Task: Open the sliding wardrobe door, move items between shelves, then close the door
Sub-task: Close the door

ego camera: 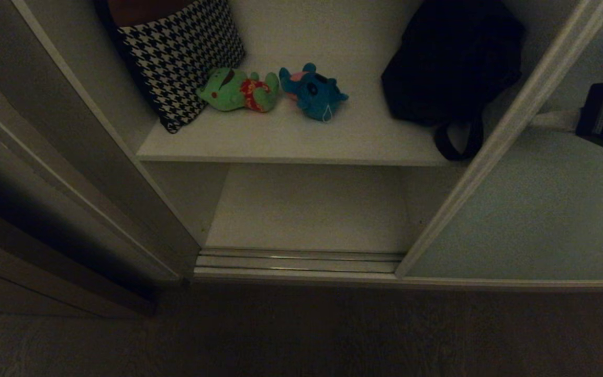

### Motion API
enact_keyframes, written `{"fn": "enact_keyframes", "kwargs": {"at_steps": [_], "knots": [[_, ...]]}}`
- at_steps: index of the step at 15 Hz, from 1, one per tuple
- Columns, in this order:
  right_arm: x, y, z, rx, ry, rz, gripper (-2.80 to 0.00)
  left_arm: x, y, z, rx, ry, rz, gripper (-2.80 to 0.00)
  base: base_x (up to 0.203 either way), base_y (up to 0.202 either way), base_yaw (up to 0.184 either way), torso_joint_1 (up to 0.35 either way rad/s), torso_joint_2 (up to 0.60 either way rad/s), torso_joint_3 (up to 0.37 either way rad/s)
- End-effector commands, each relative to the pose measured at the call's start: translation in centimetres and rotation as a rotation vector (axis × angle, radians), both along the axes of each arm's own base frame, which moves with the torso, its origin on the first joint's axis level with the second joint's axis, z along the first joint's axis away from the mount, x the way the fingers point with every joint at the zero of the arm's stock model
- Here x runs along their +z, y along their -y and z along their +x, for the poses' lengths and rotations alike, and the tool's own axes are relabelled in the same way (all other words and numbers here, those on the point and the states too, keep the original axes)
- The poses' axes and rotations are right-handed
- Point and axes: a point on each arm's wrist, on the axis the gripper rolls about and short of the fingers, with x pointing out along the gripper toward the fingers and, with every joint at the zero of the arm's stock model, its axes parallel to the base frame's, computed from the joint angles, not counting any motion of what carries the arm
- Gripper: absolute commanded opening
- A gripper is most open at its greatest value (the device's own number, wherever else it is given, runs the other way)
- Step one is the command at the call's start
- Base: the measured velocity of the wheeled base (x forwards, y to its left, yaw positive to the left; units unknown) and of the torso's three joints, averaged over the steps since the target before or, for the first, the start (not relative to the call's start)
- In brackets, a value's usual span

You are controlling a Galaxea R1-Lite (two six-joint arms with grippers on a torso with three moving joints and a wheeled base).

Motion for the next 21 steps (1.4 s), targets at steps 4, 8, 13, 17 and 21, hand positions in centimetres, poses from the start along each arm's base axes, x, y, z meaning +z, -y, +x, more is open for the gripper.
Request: {"fn": "enact_keyframes", "kwargs": {"at_steps": [4,8,13,17,21], "knots": [[0.5,-5.3,-2.4,0.194,0.030,-0.017,-2.80,0.0,0.0,0.0,0.000,0.000,0.000,-2.80,0.000,0.000,0.000,0.000,0.00,0.000],[1.2,-6.7,-6.3,0.327,0.083,-0.018,-2.80,0.0,0.0,0.0,0.000,0.000,0.000,-2.80,0.000,0.000,0.000,0.000,0.00,0.000],[1.1,-3.5,-10.1,0.221,0.179,-0.092,-2.80,0.0,0.0,0.0,0.000,0.000,0.000,-2.80,0.000,0.000,0.000,0.000,0.00,0.000],[1.0,-1.1,-12.5,0.103,0.202,-0.101,-2.80,0.0,0.0,0.0,0.002,0.000,0.000,-2.80,0.000,0.000,0.000,0.000,0.00,0.000],[-0.3,0.0,-13.4,0.041,0.172,-0.109,-2.80,0.0,0.0,0.0,0.000,0.000,0.000,-2.80,0.000,0.000,0.000,0.000,0.00,0.000]]}}
